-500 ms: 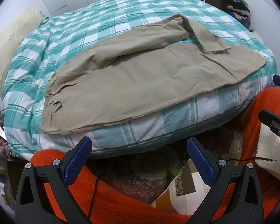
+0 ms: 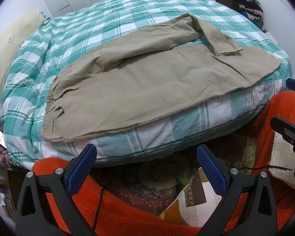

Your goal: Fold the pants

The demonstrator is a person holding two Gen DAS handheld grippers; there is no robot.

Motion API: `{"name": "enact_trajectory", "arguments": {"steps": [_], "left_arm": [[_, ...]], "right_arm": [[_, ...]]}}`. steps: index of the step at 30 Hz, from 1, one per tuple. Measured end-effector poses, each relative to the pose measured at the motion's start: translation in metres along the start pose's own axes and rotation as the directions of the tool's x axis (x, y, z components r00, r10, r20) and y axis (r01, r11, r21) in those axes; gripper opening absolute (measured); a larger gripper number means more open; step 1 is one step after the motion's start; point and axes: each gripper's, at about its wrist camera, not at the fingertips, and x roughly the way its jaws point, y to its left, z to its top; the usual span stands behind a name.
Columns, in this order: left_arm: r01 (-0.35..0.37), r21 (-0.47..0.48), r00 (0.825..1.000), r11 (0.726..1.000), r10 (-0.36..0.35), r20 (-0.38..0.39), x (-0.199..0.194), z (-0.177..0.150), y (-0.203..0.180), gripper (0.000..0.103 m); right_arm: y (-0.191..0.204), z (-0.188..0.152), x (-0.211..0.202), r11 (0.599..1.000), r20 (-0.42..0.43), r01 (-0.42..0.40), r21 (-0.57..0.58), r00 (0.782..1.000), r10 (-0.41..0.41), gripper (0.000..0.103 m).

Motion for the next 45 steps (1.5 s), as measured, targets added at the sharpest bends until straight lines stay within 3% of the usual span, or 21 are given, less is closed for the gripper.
{"name": "enact_trajectory", "arguments": {"steps": [45], "left_arm": [[0.057,0.023,0.997,0.998,-0.056,-0.052,0.012,0.000,-0.008,0.102]], "right_arm": [[-0.002,-0.005,0.013,0.999,-0.031,-0.025,0.021,0.999,0.025,0.103]]}}
